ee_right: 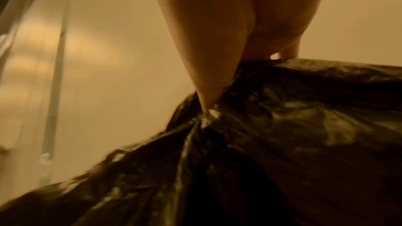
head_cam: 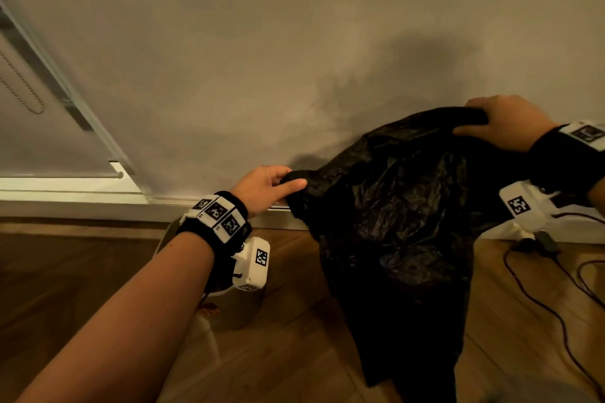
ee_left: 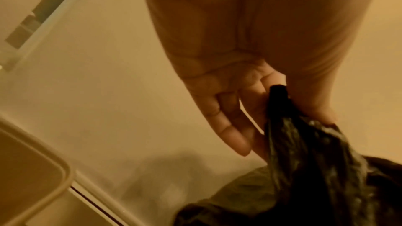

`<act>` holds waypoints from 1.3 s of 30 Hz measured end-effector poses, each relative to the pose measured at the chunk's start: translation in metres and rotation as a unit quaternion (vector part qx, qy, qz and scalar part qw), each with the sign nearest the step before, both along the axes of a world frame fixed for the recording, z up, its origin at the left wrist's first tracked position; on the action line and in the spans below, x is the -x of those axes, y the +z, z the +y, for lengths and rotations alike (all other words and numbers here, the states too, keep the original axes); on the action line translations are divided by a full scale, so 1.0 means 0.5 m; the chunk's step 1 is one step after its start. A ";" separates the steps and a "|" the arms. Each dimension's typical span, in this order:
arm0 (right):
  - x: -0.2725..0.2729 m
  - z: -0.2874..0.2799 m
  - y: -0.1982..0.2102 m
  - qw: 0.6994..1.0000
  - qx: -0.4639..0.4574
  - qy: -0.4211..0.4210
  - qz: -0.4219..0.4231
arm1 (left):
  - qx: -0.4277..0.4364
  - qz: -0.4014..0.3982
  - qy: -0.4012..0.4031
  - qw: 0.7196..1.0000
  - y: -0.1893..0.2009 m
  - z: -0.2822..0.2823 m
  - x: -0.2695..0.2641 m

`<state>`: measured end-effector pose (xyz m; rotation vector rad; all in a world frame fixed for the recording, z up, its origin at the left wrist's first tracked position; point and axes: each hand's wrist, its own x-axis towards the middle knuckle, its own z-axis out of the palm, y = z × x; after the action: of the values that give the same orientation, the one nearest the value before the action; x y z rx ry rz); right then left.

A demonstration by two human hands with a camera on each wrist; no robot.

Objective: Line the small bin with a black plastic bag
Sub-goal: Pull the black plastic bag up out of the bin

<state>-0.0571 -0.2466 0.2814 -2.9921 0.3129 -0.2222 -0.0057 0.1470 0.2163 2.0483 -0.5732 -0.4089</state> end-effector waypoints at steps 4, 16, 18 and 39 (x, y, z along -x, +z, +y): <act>-0.001 0.094 -0.008 0.999 0.018 0.048 0.004 | 0.088 0.022 0.019 0.996 0.012 -0.042 0.003; 0.000 0.300 -0.010 0.920 -0.305 0.245 -0.017 | 0.231 0.039 0.057 0.970 0.069 -0.084 0.021; -0.008 0.287 -0.010 0.906 -0.346 0.243 -0.008 | 0.224 0.036 0.058 0.972 0.066 -0.073 0.031; 0.046 0.313 -0.062 0.929 -0.316 0.182 -0.060 | 0.174 0.172 0.089 0.965 0.025 -0.103 0.078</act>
<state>-0.0799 -0.0900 0.2504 -2.3246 -0.1636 -0.2124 -0.0446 0.0954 0.2287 1.6262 -0.2269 -0.5050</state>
